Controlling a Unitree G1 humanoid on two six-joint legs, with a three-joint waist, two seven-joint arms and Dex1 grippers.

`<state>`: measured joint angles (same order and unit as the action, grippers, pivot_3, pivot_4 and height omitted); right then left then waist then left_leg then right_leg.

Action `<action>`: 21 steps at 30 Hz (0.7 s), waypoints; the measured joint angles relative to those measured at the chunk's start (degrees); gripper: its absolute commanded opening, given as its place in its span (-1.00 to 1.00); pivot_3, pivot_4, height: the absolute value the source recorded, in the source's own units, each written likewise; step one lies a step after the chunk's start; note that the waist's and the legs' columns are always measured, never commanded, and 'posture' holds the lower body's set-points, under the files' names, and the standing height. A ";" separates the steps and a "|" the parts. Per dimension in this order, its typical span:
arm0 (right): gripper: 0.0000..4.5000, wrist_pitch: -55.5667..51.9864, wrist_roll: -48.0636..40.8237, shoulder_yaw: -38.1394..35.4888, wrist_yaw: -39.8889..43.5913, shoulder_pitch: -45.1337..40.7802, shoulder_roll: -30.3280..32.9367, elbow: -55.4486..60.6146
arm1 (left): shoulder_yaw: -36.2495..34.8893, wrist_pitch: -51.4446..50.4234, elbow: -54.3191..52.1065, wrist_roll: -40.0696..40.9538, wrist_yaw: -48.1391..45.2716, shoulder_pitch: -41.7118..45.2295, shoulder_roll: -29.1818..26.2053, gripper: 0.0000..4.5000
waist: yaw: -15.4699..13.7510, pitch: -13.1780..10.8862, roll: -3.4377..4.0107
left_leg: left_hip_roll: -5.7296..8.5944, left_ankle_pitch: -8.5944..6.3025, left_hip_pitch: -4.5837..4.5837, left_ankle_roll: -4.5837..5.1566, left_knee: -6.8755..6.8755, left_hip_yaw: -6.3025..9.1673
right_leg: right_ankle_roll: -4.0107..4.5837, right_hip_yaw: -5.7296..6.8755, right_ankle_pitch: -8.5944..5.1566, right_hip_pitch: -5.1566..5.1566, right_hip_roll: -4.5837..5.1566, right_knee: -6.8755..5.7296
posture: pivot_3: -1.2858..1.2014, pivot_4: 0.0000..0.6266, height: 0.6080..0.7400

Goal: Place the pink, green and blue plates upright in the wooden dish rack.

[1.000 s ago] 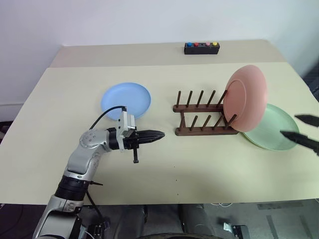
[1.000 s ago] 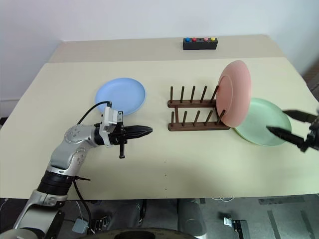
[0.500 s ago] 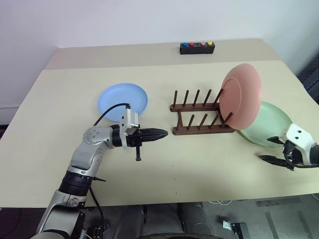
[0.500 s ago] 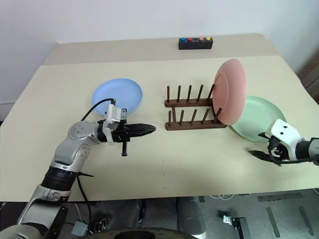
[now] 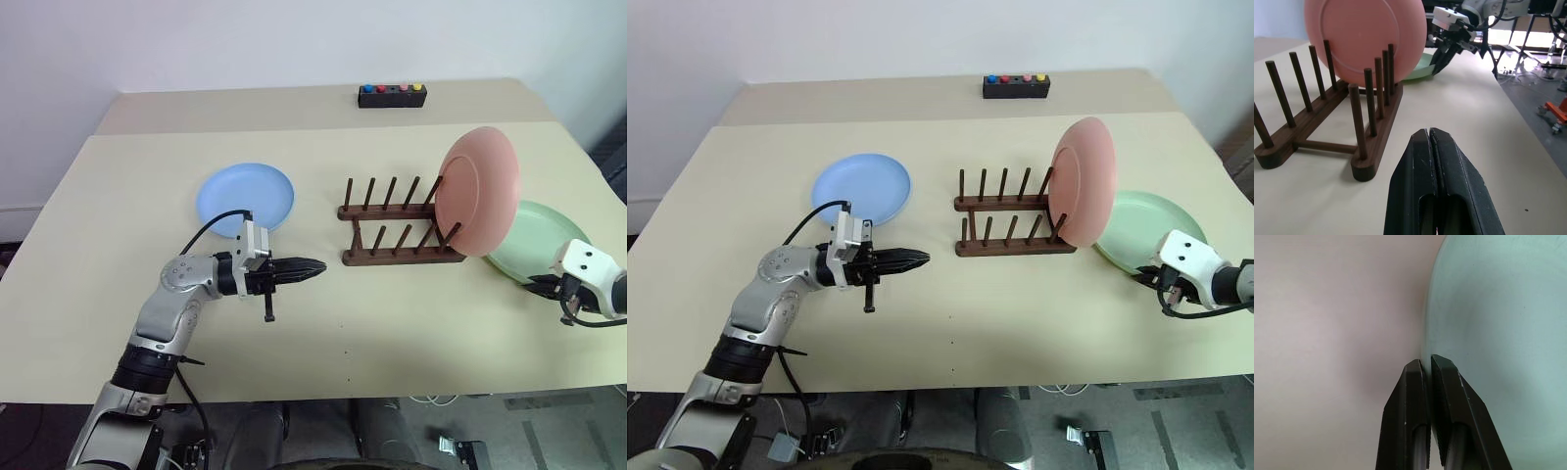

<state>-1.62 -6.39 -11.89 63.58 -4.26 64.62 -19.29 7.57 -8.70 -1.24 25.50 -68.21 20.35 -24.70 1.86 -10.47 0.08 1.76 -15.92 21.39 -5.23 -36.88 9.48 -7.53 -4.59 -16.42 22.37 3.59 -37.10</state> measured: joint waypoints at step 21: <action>-0.98 4.19 -6.13 -10.25 -20.79 -21.85 -0.96 17.12 | -2.60 8.08 7.17 -2.16 3.66 2.88 2.14 -1.00 | 0.62 -0.03 0.24 | -0.03 -0.01 0.06 0.02 0.05 0.00 | 0.00 -0.03 0.00 0.09 -0.01 -0.02 | 0.03 -0.52 1.00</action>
<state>2.57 -12.53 -22.14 42.80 -26.11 63.66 -2.17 4.98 -0.61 5.94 23.34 -64.55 23.23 -22.56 2.48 -10.50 0.32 1.72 -15.93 21.44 -5.21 -36.82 9.48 -7.53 -4.62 -16.41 22.46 3.58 -37.11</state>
